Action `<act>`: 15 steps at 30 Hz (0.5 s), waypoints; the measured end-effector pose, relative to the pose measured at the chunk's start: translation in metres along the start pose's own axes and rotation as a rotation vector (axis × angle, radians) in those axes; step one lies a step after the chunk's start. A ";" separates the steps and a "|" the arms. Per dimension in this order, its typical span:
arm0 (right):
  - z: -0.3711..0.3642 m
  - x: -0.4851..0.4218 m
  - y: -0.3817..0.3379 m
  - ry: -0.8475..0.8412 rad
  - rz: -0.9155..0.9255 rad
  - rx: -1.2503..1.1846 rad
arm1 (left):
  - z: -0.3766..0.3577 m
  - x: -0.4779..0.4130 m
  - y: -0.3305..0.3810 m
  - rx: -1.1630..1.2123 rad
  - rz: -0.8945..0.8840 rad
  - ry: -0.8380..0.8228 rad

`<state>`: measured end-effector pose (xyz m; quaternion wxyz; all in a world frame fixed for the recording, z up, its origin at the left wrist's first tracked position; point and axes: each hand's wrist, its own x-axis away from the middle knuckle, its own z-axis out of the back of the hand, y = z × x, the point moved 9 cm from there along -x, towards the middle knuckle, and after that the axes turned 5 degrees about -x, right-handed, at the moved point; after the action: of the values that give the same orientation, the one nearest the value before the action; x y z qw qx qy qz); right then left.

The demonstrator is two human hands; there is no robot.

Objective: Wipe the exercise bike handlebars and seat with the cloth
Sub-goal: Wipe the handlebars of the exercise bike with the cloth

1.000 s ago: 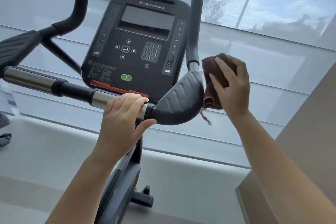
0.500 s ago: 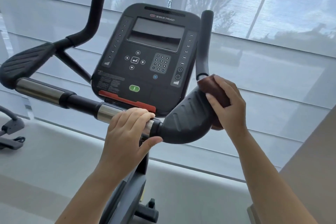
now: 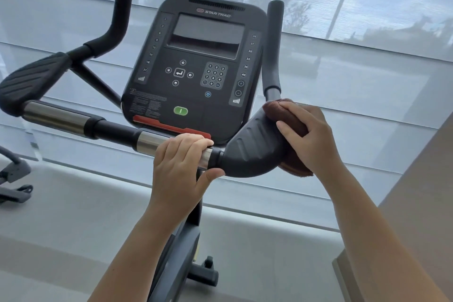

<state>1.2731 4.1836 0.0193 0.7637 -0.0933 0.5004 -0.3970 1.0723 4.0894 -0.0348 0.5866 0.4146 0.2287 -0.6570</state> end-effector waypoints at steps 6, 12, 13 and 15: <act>0.001 0.044 -0.010 0.170 -0.111 -0.006 | 0.001 -0.001 0.001 0.023 0.004 -0.016; -0.009 0.081 -0.032 0.414 -0.179 -0.002 | 0.003 -0.001 0.002 0.037 0.017 -0.035; -0.011 0.085 -0.036 0.451 -0.186 0.006 | 0.003 0.000 0.002 0.040 0.022 -0.042; -0.016 0.092 -0.042 0.511 -0.209 0.006 | 0.003 0.000 0.001 0.043 0.034 -0.057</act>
<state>1.2550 4.0952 -0.0297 0.5679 -0.0391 0.6633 -0.4859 1.0728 4.0869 -0.0328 0.5949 0.4121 0.1904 -0.6633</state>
